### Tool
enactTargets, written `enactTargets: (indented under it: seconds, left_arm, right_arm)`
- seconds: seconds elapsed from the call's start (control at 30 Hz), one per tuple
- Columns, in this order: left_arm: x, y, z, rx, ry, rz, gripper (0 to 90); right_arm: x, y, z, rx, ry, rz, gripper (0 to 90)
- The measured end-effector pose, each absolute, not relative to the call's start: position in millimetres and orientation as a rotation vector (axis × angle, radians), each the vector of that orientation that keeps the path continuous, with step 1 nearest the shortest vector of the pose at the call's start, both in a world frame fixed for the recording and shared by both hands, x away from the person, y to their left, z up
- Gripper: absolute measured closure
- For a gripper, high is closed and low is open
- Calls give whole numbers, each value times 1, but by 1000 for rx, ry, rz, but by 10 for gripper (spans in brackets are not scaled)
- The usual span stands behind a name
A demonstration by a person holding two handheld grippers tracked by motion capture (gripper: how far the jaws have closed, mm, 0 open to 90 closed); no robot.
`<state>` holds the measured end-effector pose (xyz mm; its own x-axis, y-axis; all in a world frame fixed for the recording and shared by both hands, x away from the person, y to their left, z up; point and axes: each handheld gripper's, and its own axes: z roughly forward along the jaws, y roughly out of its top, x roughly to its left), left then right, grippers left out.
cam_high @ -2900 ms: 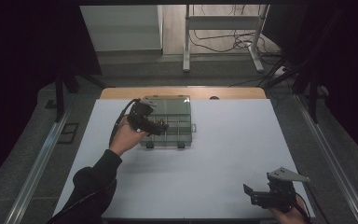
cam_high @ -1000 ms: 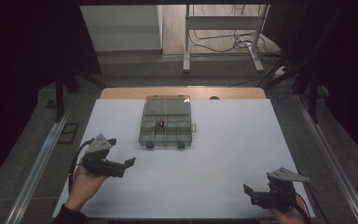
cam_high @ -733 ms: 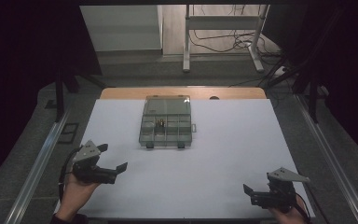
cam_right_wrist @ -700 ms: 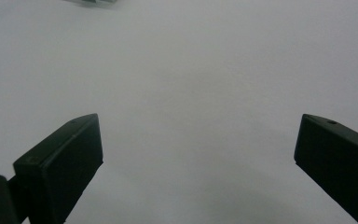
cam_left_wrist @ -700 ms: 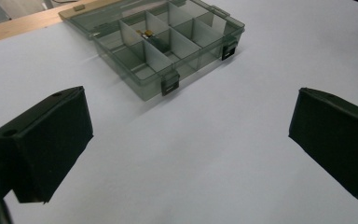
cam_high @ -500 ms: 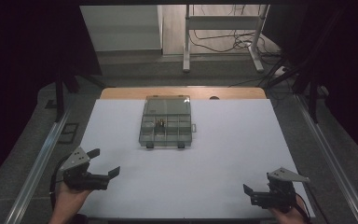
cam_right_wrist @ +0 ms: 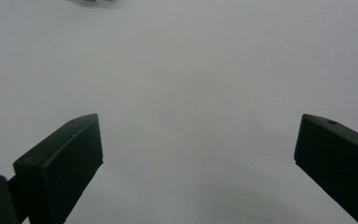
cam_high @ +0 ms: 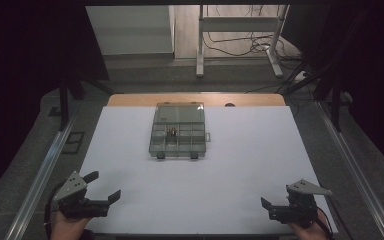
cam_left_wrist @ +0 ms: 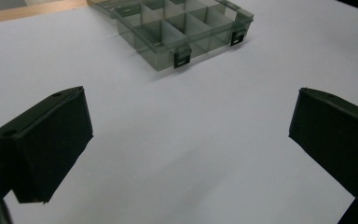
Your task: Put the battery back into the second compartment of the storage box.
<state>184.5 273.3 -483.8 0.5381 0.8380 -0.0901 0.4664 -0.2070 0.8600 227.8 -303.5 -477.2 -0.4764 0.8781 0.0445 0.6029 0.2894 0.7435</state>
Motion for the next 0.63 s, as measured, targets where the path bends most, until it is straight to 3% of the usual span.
enactTargets:
  seconds: [0.3, 0.63]
  left_arm:
    - [174, 271, -497, 1963, 1121, 540, 0]
    - [176, 272, -498, 1950, 1135, 522, 0]
  right_arm:
    - [228, -303, -477, 1335, 2191, 1010, 12]
    - [228, -303, -477, 1338, 2191, 1007, 12]
